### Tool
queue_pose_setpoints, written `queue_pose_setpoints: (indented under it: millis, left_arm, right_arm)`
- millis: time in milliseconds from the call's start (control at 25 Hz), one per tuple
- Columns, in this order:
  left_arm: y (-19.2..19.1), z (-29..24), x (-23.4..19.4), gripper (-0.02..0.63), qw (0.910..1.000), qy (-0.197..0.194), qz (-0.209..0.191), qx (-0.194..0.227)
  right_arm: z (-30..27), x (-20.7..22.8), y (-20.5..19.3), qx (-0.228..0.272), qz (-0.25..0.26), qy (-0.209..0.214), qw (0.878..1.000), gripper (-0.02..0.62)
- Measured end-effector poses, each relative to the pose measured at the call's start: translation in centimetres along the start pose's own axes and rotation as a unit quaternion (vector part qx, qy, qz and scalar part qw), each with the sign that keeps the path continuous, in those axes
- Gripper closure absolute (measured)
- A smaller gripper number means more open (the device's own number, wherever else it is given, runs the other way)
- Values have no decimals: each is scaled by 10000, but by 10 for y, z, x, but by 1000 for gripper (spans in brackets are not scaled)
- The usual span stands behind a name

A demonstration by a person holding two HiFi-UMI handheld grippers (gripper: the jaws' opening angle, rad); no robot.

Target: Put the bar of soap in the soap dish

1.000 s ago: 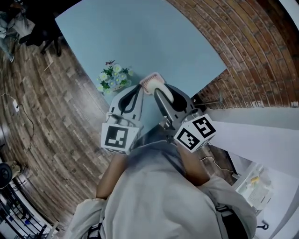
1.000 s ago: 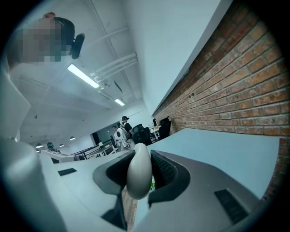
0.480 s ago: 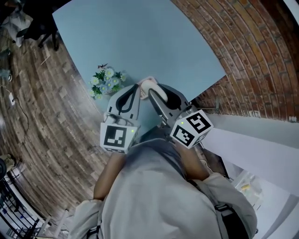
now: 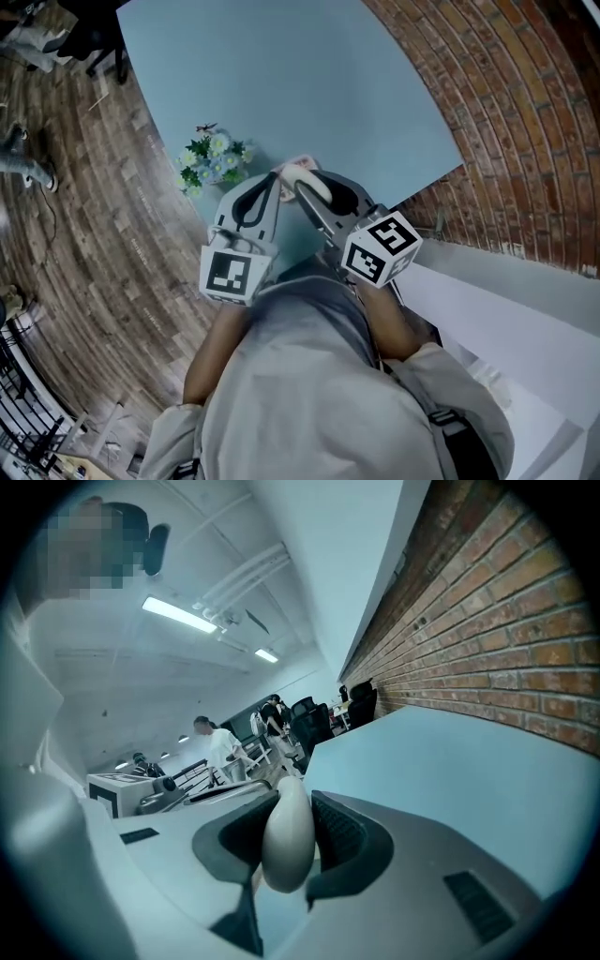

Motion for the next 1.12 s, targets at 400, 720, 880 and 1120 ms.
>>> queue_pose_setpoints:
  millis: [400,720,880,1120]
  left_arm:
    - [-41,-4,1,603,9993,209,-148,-276]
    - [-69,-17,3,603,9984,291,-189,-458]
    - [-82,-22,7,603,9981,290,-130,-535]
    - [-93,-23,5,603,9972,421,-44,-624]
  right_arm:
    - [-20,29,-34,-469,-124,313,9983,480]
    - [-30,48,-49,-747,13,306,9967,480]
    - [-32,60,-54,-876,73,246,9958,480]
    - [-42,74,-70,-1126,1,214,9934,480]
Point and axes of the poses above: the fingertips, and each gripper's own axes: z backward along the fingers, x to its right, y out of its top, the point moved 1 cm from there along z, backward along the fingers, and after that the axes turned 11 degrees about -z, right-handed, at the moved point
